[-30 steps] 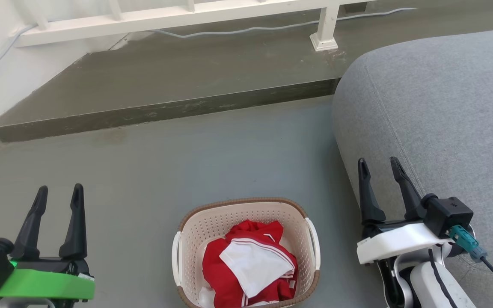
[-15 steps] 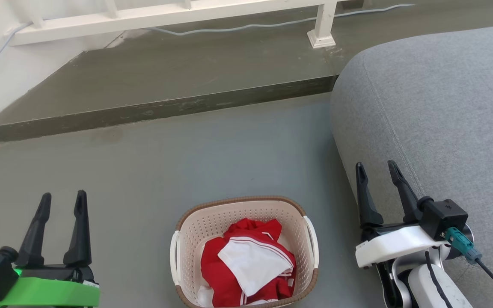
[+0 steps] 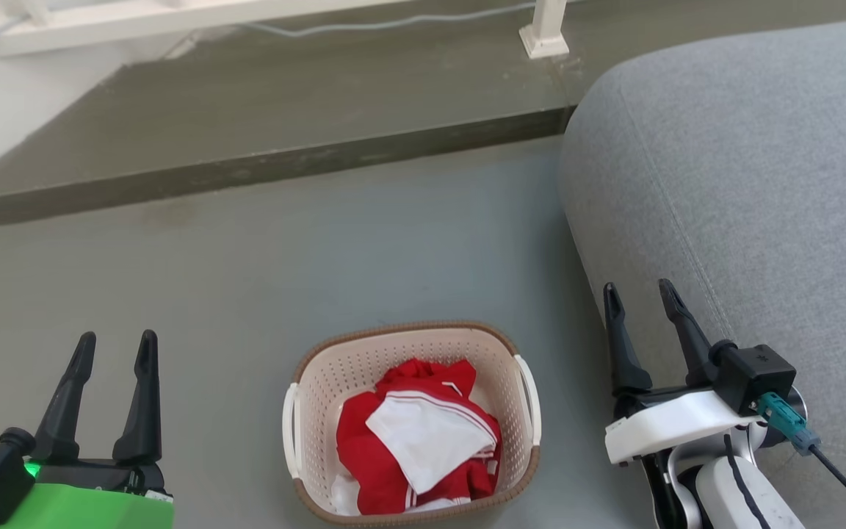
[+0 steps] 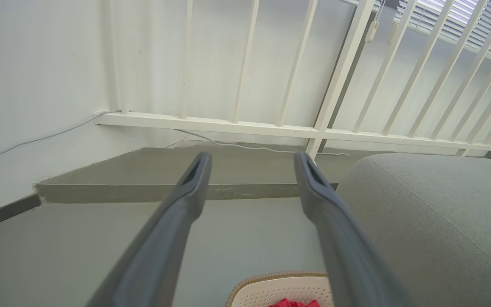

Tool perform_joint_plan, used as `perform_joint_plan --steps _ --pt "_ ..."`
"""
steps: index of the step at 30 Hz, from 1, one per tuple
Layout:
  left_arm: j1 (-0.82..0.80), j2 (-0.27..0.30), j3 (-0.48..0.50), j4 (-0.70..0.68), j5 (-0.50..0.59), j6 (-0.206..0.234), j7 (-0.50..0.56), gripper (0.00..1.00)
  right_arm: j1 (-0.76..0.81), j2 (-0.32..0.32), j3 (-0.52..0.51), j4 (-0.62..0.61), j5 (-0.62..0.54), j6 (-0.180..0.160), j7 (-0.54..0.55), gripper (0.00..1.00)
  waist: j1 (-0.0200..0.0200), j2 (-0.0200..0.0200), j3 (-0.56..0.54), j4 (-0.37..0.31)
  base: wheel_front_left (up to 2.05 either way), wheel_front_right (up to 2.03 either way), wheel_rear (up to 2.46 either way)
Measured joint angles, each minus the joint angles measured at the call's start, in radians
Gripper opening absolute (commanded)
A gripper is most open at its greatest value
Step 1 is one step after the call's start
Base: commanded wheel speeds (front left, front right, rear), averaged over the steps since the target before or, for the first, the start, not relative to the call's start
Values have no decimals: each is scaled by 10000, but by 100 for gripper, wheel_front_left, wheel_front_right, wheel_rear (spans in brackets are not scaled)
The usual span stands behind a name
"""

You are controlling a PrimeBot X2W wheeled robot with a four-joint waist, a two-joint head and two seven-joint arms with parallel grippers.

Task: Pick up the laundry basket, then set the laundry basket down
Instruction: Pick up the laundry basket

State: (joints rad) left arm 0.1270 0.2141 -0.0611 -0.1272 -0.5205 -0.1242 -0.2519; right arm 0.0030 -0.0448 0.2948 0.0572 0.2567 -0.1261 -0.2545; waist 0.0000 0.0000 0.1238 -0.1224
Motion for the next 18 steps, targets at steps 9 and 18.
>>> perform_joint_plan --steps 9,18 --pt "-47 575 -165 -94 -669 0 0 100 -141 2 92 180 77 0 0 100 0 0 916 -83 0 0 0" --pt "-535 1120 -533 192 -1490 0 0 100 -514 0 311 366 278 0 0 100 1 0 1967 -114 0 0 0"
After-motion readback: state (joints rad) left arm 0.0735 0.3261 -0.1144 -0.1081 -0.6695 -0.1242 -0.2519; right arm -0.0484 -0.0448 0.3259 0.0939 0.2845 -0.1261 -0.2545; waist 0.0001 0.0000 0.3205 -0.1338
